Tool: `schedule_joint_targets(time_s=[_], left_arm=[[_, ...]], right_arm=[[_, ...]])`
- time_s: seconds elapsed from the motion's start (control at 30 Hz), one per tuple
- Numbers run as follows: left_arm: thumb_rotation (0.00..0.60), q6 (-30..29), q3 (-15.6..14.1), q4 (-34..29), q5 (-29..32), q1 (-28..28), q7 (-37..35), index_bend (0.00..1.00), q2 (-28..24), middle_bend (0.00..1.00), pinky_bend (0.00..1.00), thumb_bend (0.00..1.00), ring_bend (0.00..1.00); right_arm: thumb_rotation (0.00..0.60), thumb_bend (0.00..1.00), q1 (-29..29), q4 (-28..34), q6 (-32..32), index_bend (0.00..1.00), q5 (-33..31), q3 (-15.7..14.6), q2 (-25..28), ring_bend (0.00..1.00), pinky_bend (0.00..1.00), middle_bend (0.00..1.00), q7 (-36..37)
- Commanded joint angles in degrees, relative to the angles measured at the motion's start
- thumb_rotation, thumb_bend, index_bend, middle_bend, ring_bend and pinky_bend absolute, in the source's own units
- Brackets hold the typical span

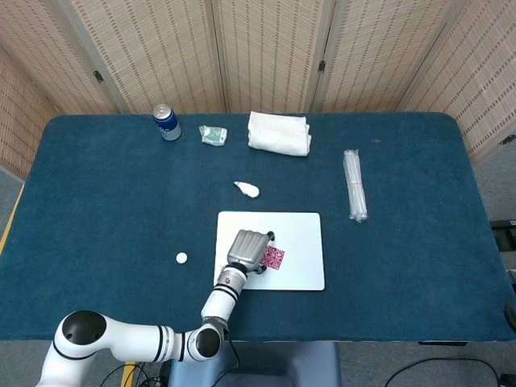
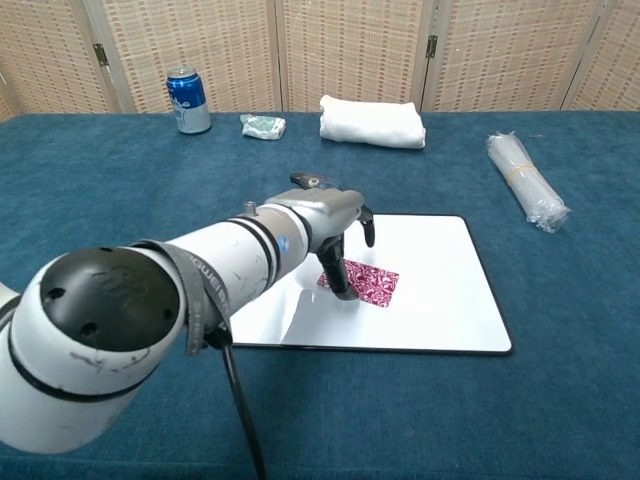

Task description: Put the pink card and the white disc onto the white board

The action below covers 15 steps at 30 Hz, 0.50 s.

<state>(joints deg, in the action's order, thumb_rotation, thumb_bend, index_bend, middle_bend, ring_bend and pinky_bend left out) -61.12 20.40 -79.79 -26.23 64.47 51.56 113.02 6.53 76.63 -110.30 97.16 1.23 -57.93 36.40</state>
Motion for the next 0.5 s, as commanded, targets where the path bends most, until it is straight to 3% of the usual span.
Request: schedule_joint_targets(time_s=[0.03, 0.27, 0.5], left_arm=[[0.6, -0.24, -0.53, -1.27, -0.45, -0.96, -1.05, 0.23, -1.48, 1.0, 1.0, 0.25, 1.0], [0.6, -4.54, -3.55, -11.17, -4.22, -5.06, -2.65, 0.23, -8.09, 1.0, 1.0, 0.25, 1.0], [0.6, -11.5, -11.44, -24.44, -13.71, -14.2, -8.87, 0.32, -17.72, 1.0, 1.0, 0.25, 1.0]], right_arm=[[0.6, 0.29, -0.17, 0.39, 0.3, 0.0, 0.23, -0.06, 0.1, 0.0, 0.0, 0.0, -0.59], [0.6, 0.29, -0.88, 1.73, 1.89, 0.0, 1.31, -0.55, 0.33, 0.0, 0.0, 0.0, -3.26], [0.6, 0.29, -2.1, 3.65, 4.08, 0.0, 3.42, -1.39, 0.42, 0.0, 0.0, 0.0, -7.94]])
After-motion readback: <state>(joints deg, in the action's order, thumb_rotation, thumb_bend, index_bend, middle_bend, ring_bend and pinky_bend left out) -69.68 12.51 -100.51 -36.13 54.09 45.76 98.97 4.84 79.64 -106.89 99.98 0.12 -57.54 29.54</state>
